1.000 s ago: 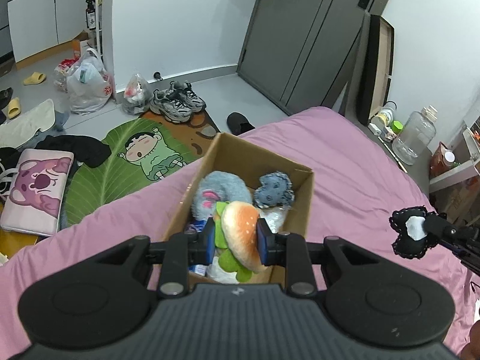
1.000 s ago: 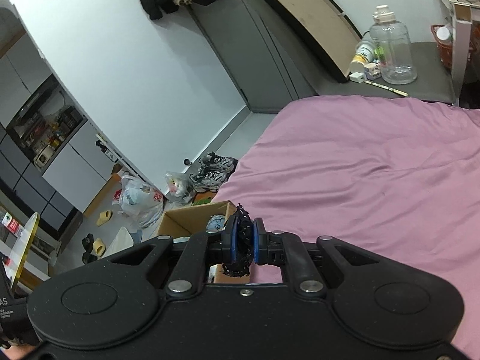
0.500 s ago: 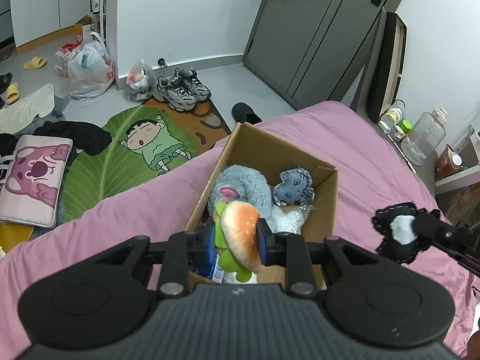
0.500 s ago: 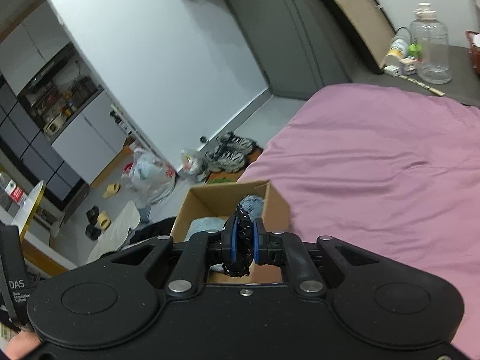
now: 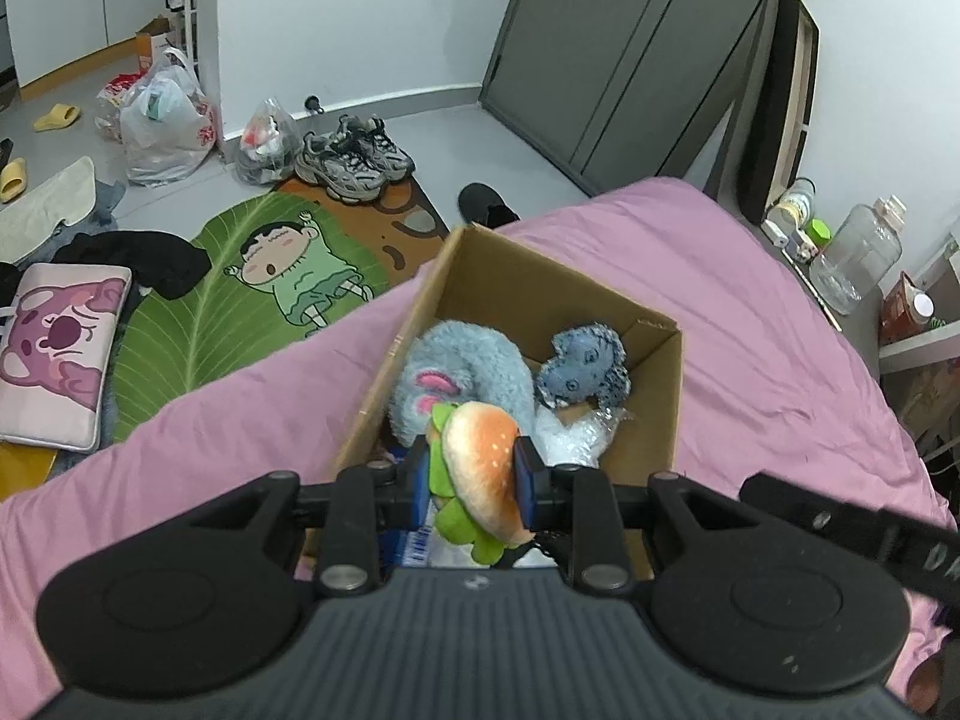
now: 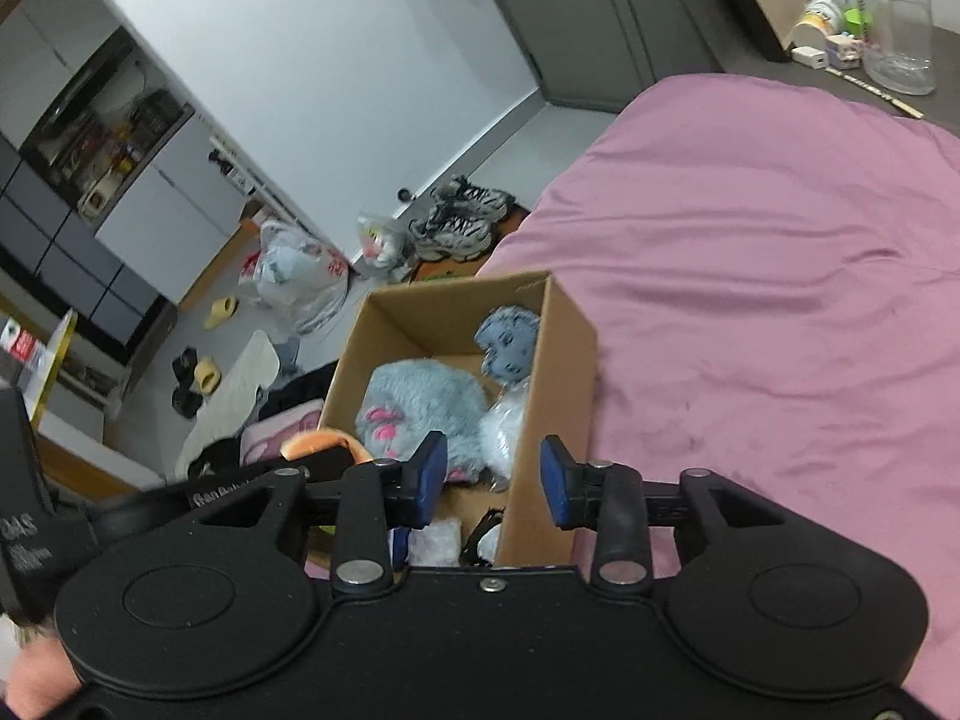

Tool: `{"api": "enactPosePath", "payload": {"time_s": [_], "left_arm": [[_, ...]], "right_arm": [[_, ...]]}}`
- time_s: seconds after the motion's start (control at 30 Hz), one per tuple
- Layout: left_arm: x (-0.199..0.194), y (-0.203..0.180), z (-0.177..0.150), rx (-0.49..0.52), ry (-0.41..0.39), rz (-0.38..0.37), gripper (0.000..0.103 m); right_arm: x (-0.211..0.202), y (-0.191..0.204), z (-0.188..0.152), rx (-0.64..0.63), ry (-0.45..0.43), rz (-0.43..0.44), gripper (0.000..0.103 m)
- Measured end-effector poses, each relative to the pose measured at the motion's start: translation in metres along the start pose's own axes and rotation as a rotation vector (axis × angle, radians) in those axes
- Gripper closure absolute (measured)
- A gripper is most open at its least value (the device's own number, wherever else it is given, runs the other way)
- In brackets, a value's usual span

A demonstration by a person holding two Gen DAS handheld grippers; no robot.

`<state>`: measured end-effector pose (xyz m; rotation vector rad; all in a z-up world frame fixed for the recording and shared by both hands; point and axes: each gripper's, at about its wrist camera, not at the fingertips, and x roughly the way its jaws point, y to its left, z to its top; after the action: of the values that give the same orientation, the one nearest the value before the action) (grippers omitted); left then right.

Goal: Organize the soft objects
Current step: 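Open both grippers to drop the burger and black plush into the box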

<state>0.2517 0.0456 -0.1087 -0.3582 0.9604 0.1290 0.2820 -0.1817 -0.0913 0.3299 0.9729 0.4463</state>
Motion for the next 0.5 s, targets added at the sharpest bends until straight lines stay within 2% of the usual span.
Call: {"api": "enactPosePath", "payload": {"time_s": [0.07, 0.17, 0.27, 0.4, 0.5], "left_arm": [[0.003, -0.007, -0.002, 0.008, 0.009, 0.002, 0.076], [0.004, -0.015, -0.005, 0.025, 0.012, -0.002, 0.074], [0.002, -0.021, -0.004, 0.034, 0.012, -0.011, 0.065], [-0.009, -0.024, -0.001, 0.034, -0.016, 0.018, 0.053], [-0.021, -0.025, 0.002, 0.043, -0.038, 0.036, 0.049]], "right_arm": [[-0.004, -0.001, 0.002, 0.001, -0.013, 0.002, 0.059], [-0.005, -0.002, 0.004, 0.001, -0.010, 0.011, 0.058], [-0.003, -0.001, 0.005, -0.004, -0.007, 0.017, 0.055], [-0.005, -0.003, 0.005, -0.005, -0.006, 0.022, 0.053], [-0.009, -0.004, 0.003, -0.007, -0.003, 0.024, 0.050]]}}
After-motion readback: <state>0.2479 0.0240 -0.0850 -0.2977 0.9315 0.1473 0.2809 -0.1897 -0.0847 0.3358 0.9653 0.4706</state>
